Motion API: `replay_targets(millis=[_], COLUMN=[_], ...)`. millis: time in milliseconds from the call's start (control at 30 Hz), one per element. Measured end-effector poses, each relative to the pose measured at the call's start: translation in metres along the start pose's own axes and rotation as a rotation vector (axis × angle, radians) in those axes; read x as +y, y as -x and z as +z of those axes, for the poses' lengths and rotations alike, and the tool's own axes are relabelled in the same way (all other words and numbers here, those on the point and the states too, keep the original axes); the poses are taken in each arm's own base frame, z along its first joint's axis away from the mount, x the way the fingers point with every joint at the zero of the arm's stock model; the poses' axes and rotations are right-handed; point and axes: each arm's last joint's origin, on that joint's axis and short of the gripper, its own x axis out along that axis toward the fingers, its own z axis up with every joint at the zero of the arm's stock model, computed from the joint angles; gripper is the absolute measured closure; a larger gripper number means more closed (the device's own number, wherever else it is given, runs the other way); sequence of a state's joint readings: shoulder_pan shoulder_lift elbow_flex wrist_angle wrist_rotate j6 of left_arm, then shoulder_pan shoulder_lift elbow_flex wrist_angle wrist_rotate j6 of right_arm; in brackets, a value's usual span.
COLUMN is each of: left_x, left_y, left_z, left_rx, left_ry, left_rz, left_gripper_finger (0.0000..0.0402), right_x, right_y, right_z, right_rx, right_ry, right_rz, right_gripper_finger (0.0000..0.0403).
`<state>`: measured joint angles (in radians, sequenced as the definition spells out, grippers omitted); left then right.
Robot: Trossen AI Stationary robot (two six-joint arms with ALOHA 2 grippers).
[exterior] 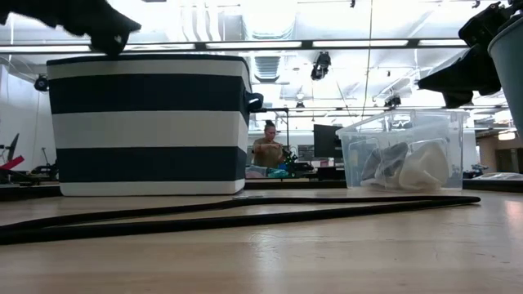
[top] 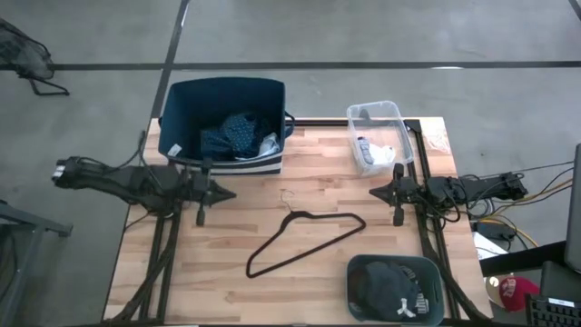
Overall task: Pick & Place Cloths
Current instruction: Return to Home Position
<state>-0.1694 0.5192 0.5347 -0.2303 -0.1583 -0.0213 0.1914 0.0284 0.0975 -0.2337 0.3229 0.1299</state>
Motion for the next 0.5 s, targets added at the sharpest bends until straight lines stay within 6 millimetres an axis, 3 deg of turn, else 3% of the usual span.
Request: replay_targets(millis=[233, 500], left_x=[-0.012, -0.009], left_y=[0.006, 0.023], left_z=[-0.026, -0.050], left_rx=[-0.076, -0.114], left_ry=[-0.011, -0.004], left_rz=[-0.068, -0.134], left_gripper_finger=[0.0396, 0.0399], right_x=[0.000, 0.000], right_y=[0.000, 0.000], right_z=[0.000, 0.000], right_rx=[0.000, 0.000], right_ry=[0.000, 0.000], right_rz=[0.000, 0.000], right_gripper_finger=[0.0394, 0.0394])
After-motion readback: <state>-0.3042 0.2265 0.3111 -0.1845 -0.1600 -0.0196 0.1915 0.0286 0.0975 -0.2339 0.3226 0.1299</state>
